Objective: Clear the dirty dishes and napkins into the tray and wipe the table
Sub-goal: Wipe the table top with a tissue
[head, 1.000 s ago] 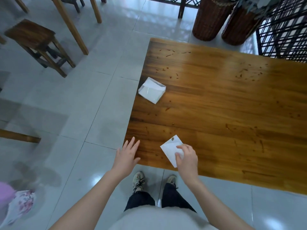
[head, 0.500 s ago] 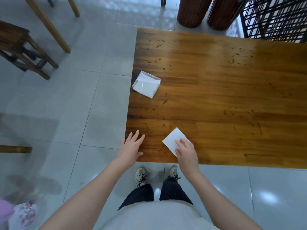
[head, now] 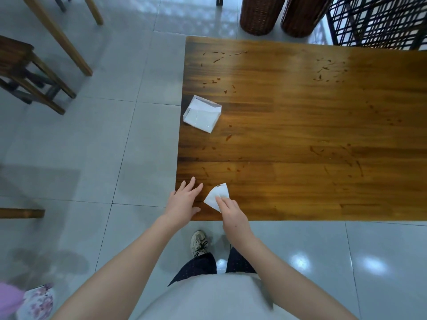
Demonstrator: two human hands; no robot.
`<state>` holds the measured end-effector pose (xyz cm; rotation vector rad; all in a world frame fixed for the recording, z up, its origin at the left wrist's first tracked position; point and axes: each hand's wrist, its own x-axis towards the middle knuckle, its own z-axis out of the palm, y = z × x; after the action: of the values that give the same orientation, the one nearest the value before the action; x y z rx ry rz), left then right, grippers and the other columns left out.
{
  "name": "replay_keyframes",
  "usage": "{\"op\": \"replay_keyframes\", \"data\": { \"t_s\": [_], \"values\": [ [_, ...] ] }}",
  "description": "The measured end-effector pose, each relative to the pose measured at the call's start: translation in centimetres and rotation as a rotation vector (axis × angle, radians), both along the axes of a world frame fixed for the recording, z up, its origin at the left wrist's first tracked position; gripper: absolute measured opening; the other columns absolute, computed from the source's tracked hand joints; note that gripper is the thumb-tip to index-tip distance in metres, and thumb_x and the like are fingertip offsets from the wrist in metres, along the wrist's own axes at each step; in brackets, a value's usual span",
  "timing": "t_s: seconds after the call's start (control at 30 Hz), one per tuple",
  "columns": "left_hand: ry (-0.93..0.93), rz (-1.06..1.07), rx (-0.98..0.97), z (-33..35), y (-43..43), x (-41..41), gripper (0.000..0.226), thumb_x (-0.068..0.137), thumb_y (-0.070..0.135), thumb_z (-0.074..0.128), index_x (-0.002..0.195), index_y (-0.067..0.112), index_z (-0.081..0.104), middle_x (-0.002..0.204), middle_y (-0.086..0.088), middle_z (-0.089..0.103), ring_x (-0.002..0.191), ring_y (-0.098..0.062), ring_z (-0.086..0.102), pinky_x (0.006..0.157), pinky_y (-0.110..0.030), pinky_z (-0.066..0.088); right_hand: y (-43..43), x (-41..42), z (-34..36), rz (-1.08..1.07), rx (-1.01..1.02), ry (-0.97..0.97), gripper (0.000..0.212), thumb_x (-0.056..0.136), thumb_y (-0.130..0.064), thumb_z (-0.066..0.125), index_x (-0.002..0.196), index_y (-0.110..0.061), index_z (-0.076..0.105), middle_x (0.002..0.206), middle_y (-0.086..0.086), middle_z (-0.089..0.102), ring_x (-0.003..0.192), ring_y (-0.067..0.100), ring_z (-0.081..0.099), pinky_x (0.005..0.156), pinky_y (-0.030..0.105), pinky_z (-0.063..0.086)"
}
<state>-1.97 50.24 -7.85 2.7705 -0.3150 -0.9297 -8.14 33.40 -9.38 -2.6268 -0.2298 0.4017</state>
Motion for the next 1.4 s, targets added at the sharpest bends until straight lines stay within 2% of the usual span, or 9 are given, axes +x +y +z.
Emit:
{"op": "replay_keyframes", "data": {
  "t_s": [0.13,0.2,0.3,0.37,0.47,0.67,0.97,1.27,1.4],
  "values": [
    [0.006,-0.010,-0.002,0.1,0.1,0.0,0.076,0.094,0.031,0.060,0.154,0.030,0.014,0.163,0.002,0.001,0.149,-0.027,0.007,0.116,-0.043,0.023,-0.7,0.9,0.0,0.082,-0.083,-0.033,0.046,0.077,0.014,0.062,0.119,-0.004,0.057,0.096,0.007,0.055,0.078,0.016,0.046,0.056,0.024,0.035],
    [0.020,-0.019,-0.012,0.1,0.3,0.2,0.078,0.093,0.030,0.062,0.154,0.031,0.013,0.163,0.003,0.000,0.149,-0.026,0.006,0.116,-0.044,0.024,-1.2,1.4,-0.1,0.093,-0.098,-0.055,0.025,0.080,0.011,0.059,0.099,-0.004,0.062,0.083,0.003,0.049,0.072,0.015,0.040,0.056,0.023,0.026],
    [0.045,-0.055,-0.024,0.2,0.8,0.3,0.083,0.091,0.029,0.065,0.154,0.031,0.011,0.163,0.003,-0.002,0.149,-0.026,0.005,0.116,-0.044,0.022,-2.5,2.3,-0.1,0.005,-0.051,-0.040,0.011,0.088,0.007,0.055,0.084,0.002,0.064,0.081,0.003,0.049,0.073,0.016,0.043,0.056,0.026,0.034],
    [0.056,-0.079,-0.022,0.3,1.1,0.5,0.086,0.090,0.029,0.066,0.154,0.031,0.008,0.162,0.002,-0.003,0.149,-0.026,0.005,0.117,-0.044,0.020,-3.8,2.9,0.1,-0.082,-0.026,-0.025,0.013,0.089,0.007,0.055,0.080,0.005,0.065,0.087,0.006,0.054,0.078,0.019,0.049,0.063,0.034,0.047],
    [0.063,-0.094,-0.036,0.3,1.5,0.6,0.091,0.089,0.029,0.068,0.155,0.027,0.005,0.162,0.003,-0.002,0.149,-0.023,0.005,0.119,-0.040,0.020,-5.9,3.9,0.5,-0.312,0.070,0.020,0.023,0.093,-0.001,0.050,0.073,0.004,0.060,0.089,0.003,0.053,0.076,0.020,0.052,0.065,0.035,0.048],
    [0.030,-0.075,-0.035,0.3,2.1,0.7,0.092,0.090,0.032,0.065,0.155,0.020,0.002,0.162,0.002,-0.002,0.149,-0.018,0.007,0.121,-0.035,0.014,-6.2,5.0,0.7,-0.399,0.119,-0.005,0.016,0.093,-0.001,0.053,0.097,0.005,0.067,0.103,0.006,0.059,0.086,0.020,0.056,0.077,0.034,0.048],
    [0.040,-0.055,0.070,0.0,4.3,0.0,0.091,0.091,0.042,0.061,0.155,0.020,0.000,0.162,0.003,-0.006,0.149,-0.018,0.003,0.120,-0.039,0.011,-1.4,5.5,0.0,-0.271,0.157,-0.004,0.019,0.097,-0.005,0.048,0.084,0.000,0.061,0.098,-0.005,0.047,0.077,0.014,0.050,0.066,0.026,0.040],
    [0.064,0.037,0.009,-0.1,5.3,-0.9,0.091,0.089,0.041,0.063,0.154,0.028,0.001,0.162,0.009,-0.006,0.149,-0.017,0.005,0.119,-0.042,0.013,0.8,7.5,0.1,0.009,0.104,-0.116,0.016,0.088,0.004,0.057,0.095,0.003,0.071,0.093,0.014,0.068,0.082,0.030,0.054,0.070,0.045,0.049],
    [0.085,0.060,-0.006,-0.1,5.3,-0.8,0.092,0.088,0.040,0.065,0.154,0.031,0.001,0.161,0.013,-0.006,0.149,-0.016,0.006,0.119,-0.043,0.014,-2.9,9.7,-0.1,-0.183,-0.008,-0.147,0.013,0.090,-0.005,0.059,0.093,-0.002,0.072,0.095,0.010,0.069,0.085,0.028,0.054,0.073,0.042,0.049]
  ]
}}
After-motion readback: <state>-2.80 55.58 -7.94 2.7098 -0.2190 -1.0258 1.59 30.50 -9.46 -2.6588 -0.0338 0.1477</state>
